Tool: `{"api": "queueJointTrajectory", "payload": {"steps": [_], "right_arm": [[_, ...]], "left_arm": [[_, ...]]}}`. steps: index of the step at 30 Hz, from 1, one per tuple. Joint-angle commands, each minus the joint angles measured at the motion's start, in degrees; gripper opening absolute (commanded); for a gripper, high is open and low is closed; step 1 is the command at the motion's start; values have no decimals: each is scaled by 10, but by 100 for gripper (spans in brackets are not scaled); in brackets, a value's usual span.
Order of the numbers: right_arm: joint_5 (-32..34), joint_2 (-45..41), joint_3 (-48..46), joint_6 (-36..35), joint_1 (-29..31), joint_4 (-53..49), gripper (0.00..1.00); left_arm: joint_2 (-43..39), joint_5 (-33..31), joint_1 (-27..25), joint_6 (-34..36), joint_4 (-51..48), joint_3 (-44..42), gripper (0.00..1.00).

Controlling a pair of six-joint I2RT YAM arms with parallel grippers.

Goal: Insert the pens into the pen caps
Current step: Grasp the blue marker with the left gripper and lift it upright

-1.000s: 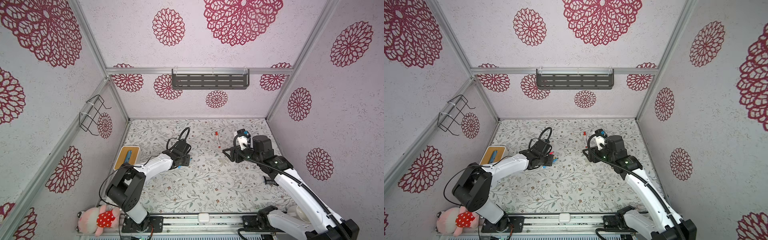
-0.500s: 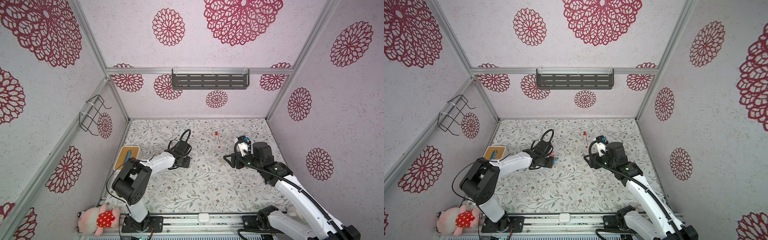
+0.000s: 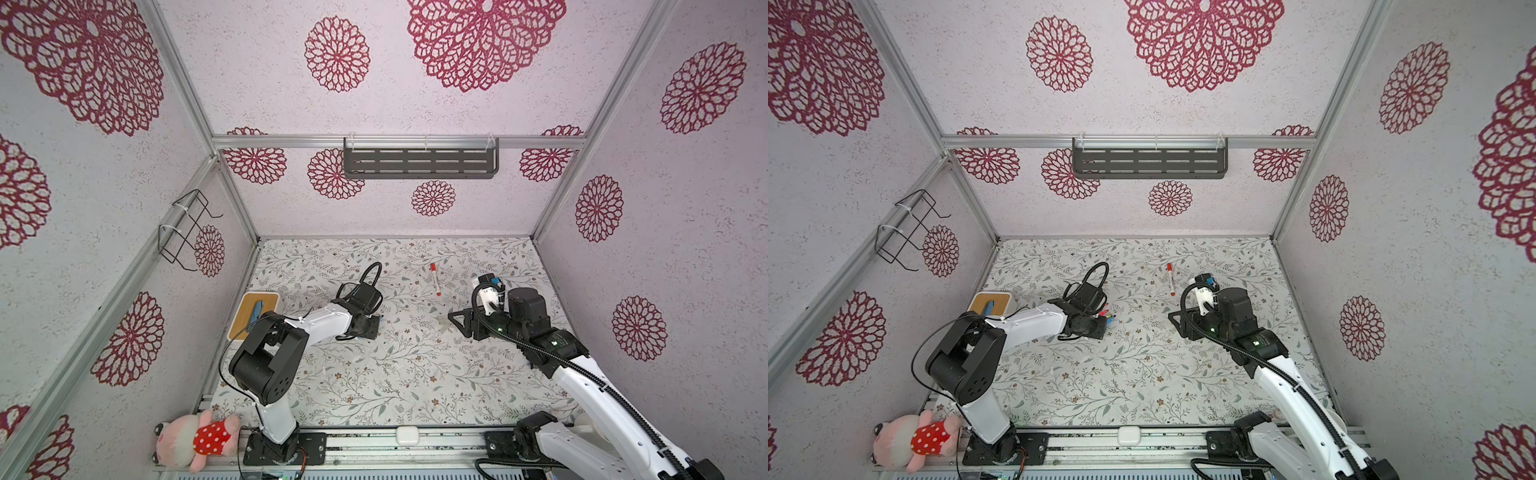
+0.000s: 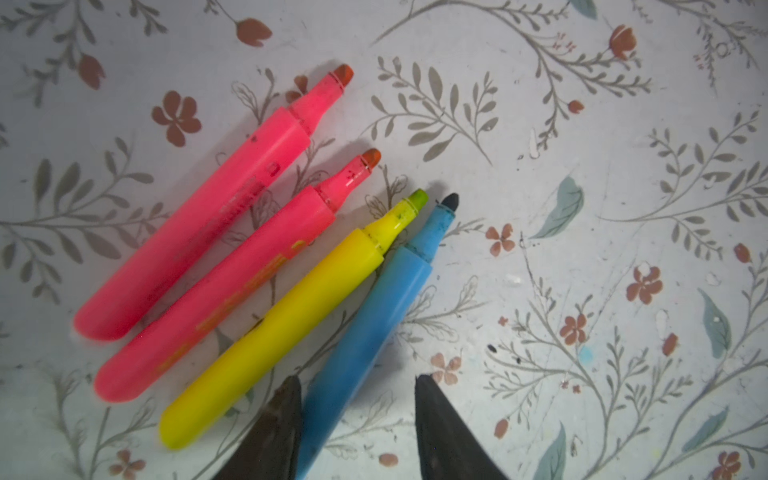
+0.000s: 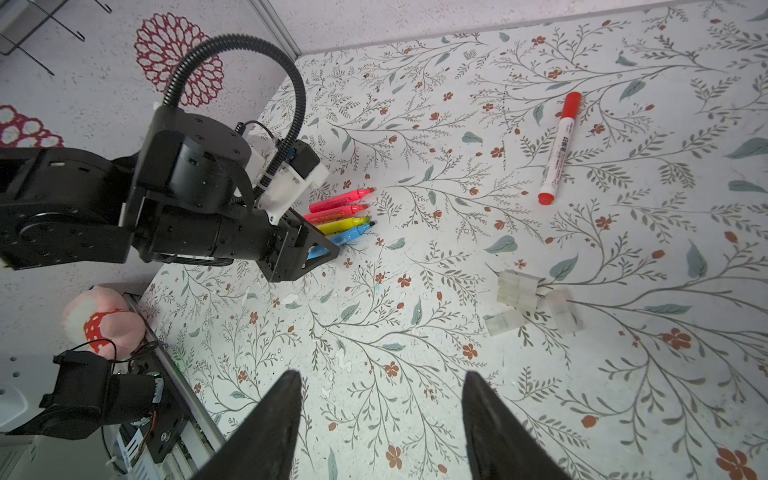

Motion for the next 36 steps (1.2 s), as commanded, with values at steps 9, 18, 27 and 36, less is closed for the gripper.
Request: {"api": "queueJointTrajectory", "payload": {"steps": [9,18,27,36], "right_arm": [[15,-31,-2,19,-2,16,62],[29,-59,-7,26,-3,6,62],[45,-66,-7,31,-3,-3,62],[21,-19,-55,78,-2,49,64]], "left_arm": [[15,10,-26,-14,-22,-3,42],[49,-21,-65,-19,-51,4,30],[38,-29,-78,-14,-26,-7,16],[-104,49,-111,-7,179,-119,13]]}}
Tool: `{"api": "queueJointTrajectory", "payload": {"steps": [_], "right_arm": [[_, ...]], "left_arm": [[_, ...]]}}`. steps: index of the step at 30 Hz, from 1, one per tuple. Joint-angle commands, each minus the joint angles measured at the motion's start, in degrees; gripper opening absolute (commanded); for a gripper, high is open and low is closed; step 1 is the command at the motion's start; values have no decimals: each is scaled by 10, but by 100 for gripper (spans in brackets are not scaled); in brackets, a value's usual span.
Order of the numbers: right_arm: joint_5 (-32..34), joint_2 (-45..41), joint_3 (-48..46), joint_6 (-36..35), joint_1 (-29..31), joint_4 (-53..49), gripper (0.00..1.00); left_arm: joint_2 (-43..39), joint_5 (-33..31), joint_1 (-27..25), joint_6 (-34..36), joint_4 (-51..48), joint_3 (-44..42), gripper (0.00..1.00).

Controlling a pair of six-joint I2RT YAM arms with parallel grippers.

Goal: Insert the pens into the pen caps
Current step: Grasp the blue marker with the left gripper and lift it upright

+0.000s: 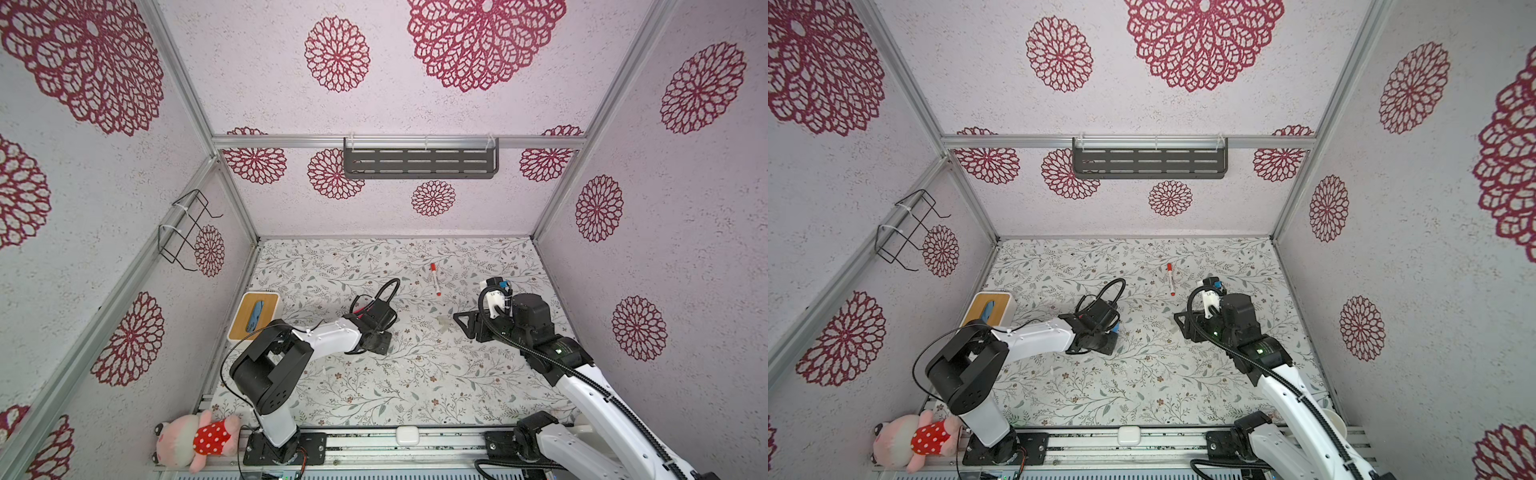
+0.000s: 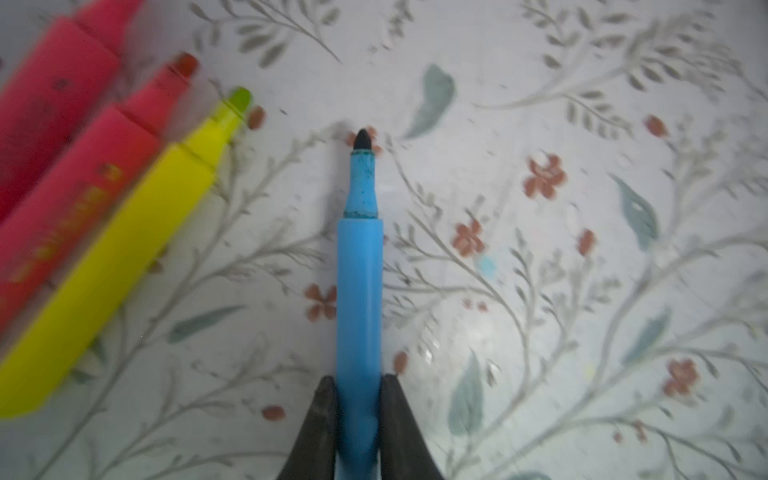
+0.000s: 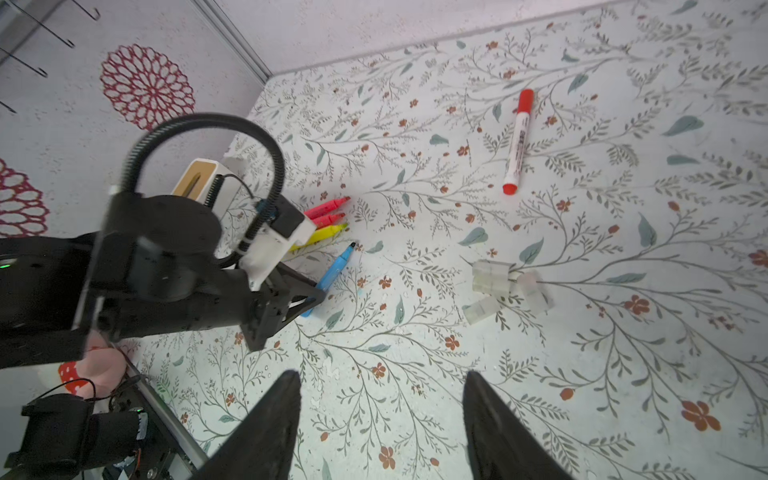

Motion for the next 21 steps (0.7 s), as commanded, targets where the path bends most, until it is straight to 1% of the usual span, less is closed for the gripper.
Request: {"api": "queueJointTrajectory", "payload": {"steps": [1,5,8,15,21], "right_arm": [[-37,1,-24,35,-2,58,64],[-98,7,-61,61,0,125,68],[-122,15,-79,74,4,161,68],[-126,70,-87,96,33,219,66],[-125,130,-77,111,60,270,64]], "left_arm": [[-61,58,-8,-8,135,-48,13],[-100,97,-9,-37,234,-103,13],[-110,117,-12,-47,270,-120,13],[-127,129,-35,-60,329,-138,13],[-144,127,-49,-63,343,-139,14]]}}
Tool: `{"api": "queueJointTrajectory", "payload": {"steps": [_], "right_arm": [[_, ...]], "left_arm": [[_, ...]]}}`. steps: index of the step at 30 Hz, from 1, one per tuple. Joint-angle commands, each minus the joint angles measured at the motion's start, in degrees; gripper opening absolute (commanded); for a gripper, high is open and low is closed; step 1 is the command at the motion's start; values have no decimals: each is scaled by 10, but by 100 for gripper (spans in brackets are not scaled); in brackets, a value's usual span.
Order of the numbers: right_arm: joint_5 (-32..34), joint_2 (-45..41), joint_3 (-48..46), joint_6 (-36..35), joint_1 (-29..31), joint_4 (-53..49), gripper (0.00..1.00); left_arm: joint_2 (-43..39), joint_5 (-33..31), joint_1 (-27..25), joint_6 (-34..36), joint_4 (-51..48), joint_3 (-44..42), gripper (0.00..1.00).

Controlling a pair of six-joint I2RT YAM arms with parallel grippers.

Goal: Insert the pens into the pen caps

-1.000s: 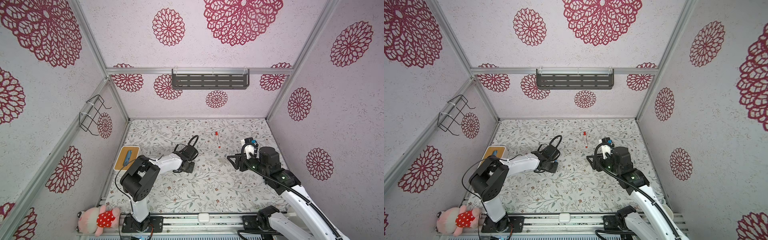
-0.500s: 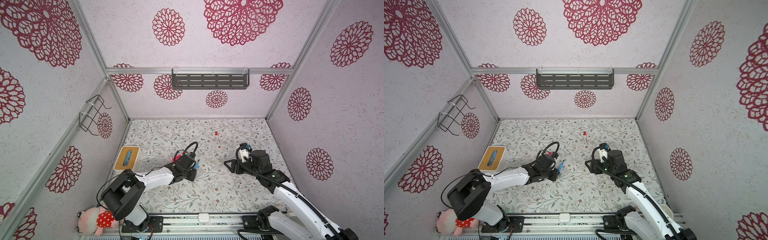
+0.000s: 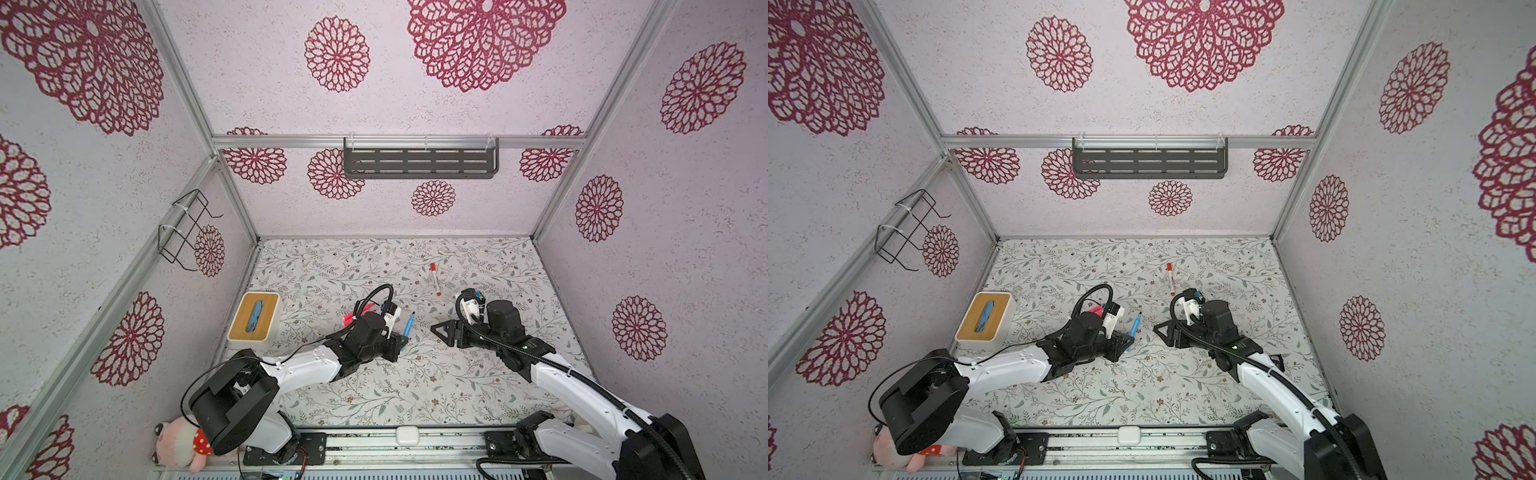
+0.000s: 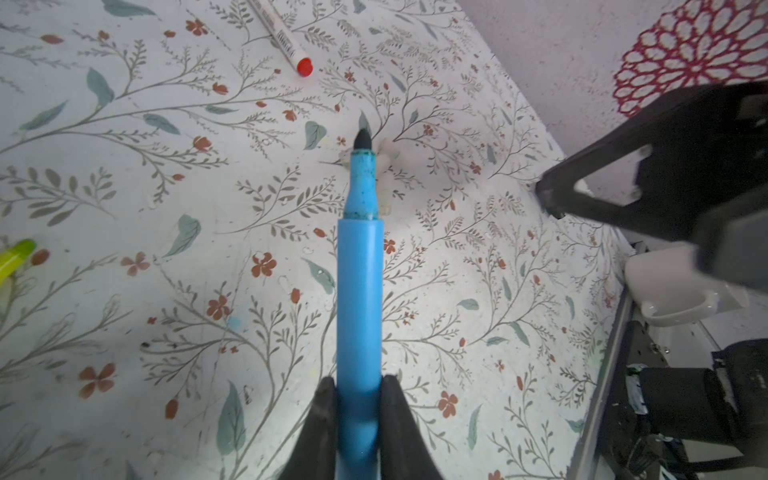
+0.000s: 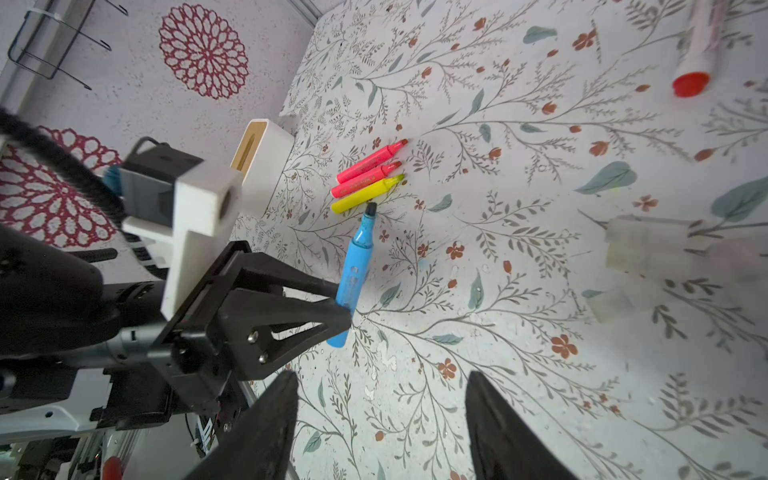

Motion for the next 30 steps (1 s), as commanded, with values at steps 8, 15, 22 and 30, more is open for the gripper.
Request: {"api": "queueJointTrajectory", "payload": {"steps": [8,15,22,30], "right_arm": [[-17,63,32,40,29,106,60],[-12,90,43,53,47,129,59],[-9,110,48,61,60,141,52],[-13,125,44,76,68,164,36]], "left_arm": [[-25,-2,-27,-4,35,2,14],[-27,-4,-36,-7,41,2,14],[-37,-4,-39,-7,44,4,14],[-34,5,-38,-4,45,9,14]]}}
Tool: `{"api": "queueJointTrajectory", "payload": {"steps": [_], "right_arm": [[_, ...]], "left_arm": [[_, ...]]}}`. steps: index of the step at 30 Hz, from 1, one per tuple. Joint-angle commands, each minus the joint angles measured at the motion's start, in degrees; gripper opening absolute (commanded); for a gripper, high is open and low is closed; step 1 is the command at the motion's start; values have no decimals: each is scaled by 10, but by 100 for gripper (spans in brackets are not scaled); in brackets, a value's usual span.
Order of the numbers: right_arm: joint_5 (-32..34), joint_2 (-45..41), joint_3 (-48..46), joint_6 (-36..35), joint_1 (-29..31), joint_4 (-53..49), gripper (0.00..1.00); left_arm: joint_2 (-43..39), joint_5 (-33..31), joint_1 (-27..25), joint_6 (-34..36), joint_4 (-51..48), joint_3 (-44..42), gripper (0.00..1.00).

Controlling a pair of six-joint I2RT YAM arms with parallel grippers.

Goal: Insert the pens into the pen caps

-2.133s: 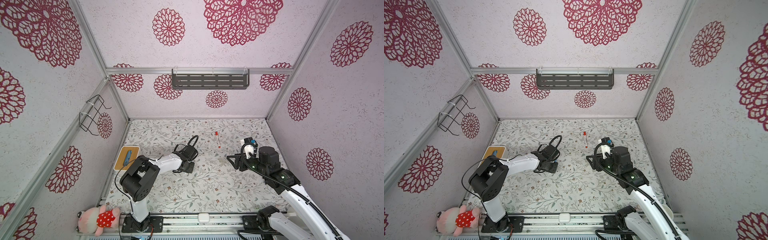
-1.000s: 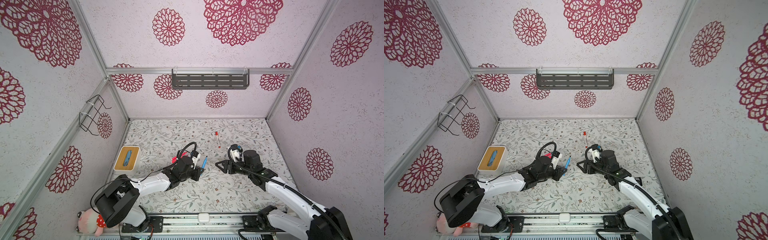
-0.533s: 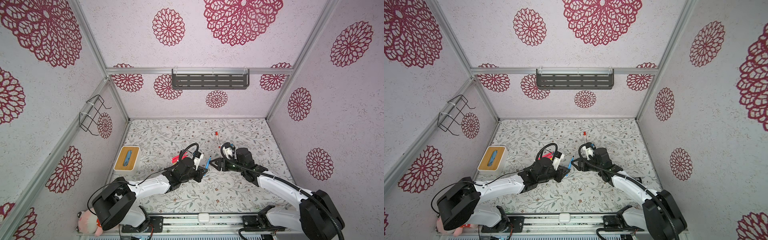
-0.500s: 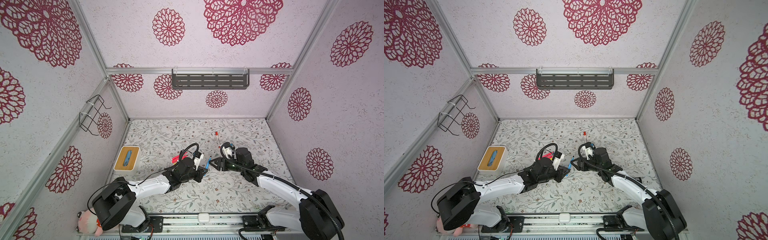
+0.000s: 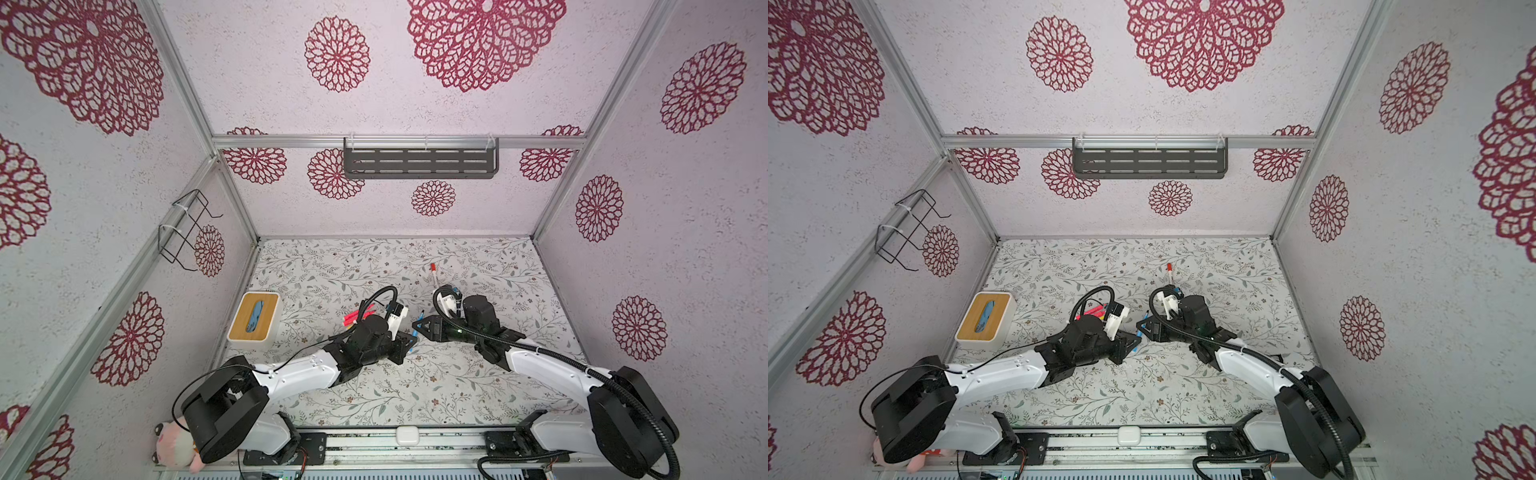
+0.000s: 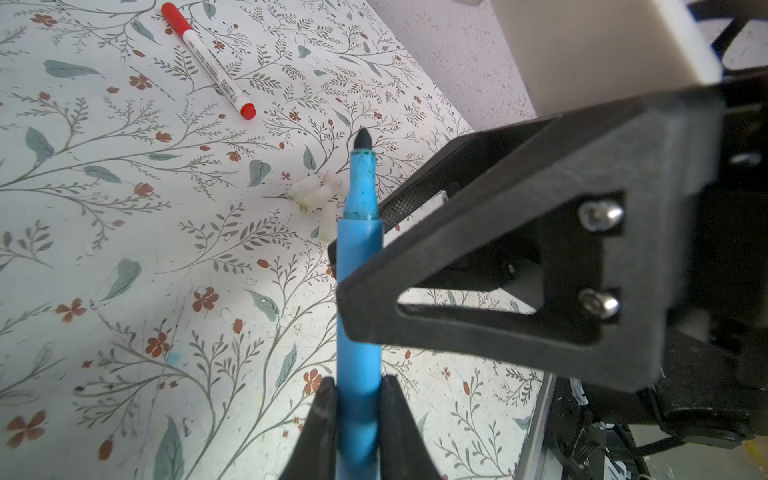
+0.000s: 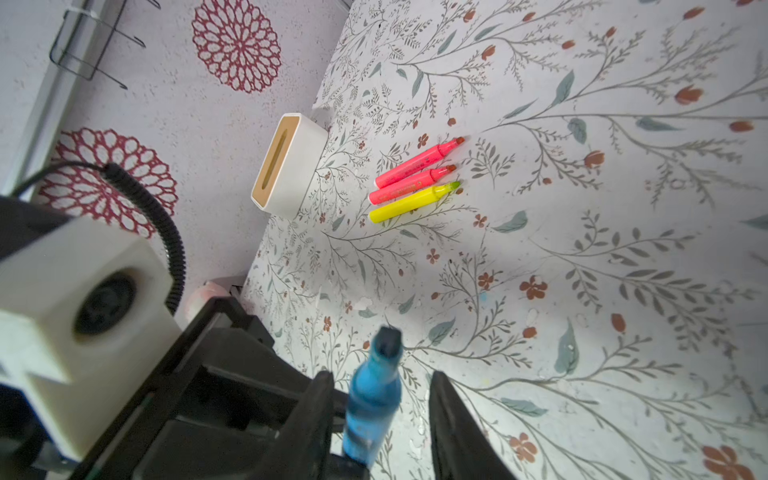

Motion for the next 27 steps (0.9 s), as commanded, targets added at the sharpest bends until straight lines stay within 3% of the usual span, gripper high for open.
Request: {"api": "queueJointTrajectory", "payload": {"steps": [1,9,12,13,27], "right_arm": [[-8,5,14,9,5,30,34],[-9,4,7,21,9,46,12],[-10,-3,5,22,9,51,9],[-10,-5,4,22,9,52,8],[-26,-22,-23,66,11,139,7]], "left_arm": [[-7,8,-7,1,22,11,14],[-5,10,-7,-7,26,17,18],[-4,16,-7,-12,18,23,41],[-3,19,-6,-12,13,26,44],[7,31,-5,-15,6,37,44]]}}
